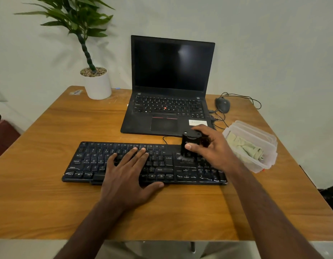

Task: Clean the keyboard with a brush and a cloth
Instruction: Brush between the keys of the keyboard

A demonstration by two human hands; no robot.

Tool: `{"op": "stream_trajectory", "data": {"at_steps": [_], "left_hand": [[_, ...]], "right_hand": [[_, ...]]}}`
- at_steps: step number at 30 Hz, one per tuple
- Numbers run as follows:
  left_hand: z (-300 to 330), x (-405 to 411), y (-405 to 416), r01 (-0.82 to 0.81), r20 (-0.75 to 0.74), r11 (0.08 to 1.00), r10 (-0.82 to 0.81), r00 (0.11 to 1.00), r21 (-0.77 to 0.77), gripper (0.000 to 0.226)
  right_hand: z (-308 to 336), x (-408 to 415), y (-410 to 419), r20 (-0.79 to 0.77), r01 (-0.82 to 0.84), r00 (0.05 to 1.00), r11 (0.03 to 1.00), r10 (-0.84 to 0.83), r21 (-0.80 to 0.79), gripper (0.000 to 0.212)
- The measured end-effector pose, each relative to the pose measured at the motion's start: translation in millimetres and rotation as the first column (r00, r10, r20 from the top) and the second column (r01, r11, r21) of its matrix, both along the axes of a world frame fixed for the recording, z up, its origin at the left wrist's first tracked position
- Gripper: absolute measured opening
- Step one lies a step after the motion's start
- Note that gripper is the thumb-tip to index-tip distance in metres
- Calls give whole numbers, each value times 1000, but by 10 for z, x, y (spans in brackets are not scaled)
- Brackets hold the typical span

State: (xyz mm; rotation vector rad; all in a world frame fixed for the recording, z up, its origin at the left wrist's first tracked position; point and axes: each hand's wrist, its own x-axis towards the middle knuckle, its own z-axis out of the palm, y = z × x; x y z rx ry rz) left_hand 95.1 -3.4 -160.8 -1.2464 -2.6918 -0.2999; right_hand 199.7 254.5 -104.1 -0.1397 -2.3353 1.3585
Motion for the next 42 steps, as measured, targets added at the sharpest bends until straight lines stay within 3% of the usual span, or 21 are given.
{"op": "stream_trajectory", "data": {"at_steps": [10,18,24,28,33,39,42], "left_hand": [[4,-130,-31,-9,5,1000,9,1000,8,106],[7,-133,-18,-13,-1,1000,13,1000,1,105],[13,-130,-17,-14,1,1000,14,1000,-7,104],[15,-130,-26,-13,3,1000,13,1000,-6,104],[17,-127,-30,-12,-1,1000,12,1000,6,105],[24,-126,-29,-11,2,1000,11,1000,5,104],[23,-124,-20,-15,-1,1000,15,1000,-2,104]], "right_hand": [[74,372,420,-55,79,995,997,-78,15,39],[-100,185,238,7,14,1000,997,-14,-70,33],[-65,80,151,-97,21,995,985,-38,-172,38],[-63,175,271,-16,0,1000,997,-1,-75,35],[61,384,583,44,77,996,994,-80,72,35],[47,461,657,20,78,997,995,-79,62,34],[-30,411,556,5,67,998,997,-67,-35,36]]}}
